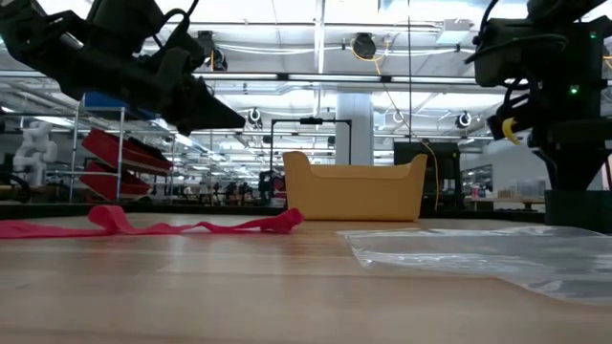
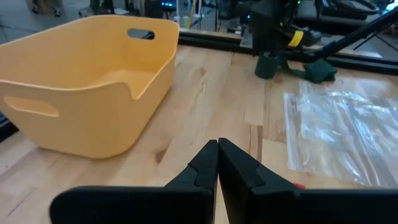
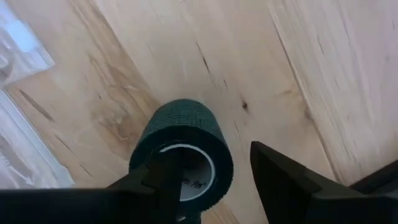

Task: Roll bandage
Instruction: Roll the green bandage

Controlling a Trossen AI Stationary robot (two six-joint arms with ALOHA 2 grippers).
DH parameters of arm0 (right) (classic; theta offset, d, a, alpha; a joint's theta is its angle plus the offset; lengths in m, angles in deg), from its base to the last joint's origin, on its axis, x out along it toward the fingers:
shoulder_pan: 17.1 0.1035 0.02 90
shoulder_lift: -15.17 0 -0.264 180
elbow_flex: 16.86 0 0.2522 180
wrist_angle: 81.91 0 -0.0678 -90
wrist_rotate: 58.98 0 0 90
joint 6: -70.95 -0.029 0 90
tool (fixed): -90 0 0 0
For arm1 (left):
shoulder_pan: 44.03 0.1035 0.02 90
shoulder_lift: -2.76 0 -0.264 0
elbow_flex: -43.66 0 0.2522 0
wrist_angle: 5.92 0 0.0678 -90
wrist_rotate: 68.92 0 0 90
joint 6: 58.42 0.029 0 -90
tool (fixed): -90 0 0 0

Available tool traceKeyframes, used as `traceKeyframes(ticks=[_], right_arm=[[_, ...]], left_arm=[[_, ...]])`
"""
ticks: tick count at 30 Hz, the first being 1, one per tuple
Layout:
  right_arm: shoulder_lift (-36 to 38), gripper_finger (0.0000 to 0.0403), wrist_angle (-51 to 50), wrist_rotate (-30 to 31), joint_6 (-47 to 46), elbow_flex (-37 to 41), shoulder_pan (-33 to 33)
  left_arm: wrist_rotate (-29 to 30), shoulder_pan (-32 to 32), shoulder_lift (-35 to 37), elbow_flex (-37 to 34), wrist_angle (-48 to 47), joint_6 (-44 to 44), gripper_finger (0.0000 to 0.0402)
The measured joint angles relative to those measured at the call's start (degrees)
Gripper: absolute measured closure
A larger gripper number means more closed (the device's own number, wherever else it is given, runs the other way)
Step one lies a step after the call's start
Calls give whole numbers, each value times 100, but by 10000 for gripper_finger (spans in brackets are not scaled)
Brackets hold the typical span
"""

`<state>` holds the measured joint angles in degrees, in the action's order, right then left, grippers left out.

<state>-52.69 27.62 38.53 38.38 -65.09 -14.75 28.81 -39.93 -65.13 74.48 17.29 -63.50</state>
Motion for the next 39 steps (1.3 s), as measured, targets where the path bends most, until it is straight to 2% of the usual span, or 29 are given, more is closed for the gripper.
traceKeyframes(ticks=[3,7,9,13,16,20,23,27,29,33,36,39], right_arm=[[14,265,32,0,24,3,1],[-10,363,207,-16,51,37,0],[5,387,446,10,32,35,2],[2,385,1175,281,-75,33,1],[90,395,1981,537,253,33,2],[367,396,3611,1470,931,33,2],[513,397,5393,1906,1858,73,9],[477,397,8030,1673,3063,355,-5],[412,398,8820,1361,3346,413,-56],[271,398,9551,931,3413,416,-209],[108,398,9991,715,3410,415,-336],[-76,398,10102,684,3372,313,-447]], left_arm=[[138,0,2,-1,24,2,381],[427,0,2,-2,20,2,381],[435,0,2,-2,16,2,381],[437,0,57,-4,40,168,381],[439,0,278,100,226,530,381],[302,0,800,415,289,877,381],[176,0,1067,531,270,1010,381],[170,4,1176,658,272,1048,381],[167,5,1158,803,265,1051,380],[-52,4,1041,1160,129,1187,360],[-365,-16,732,1452,-74,1344,321],[-427,-89,327,1695,-81,1626,271]])
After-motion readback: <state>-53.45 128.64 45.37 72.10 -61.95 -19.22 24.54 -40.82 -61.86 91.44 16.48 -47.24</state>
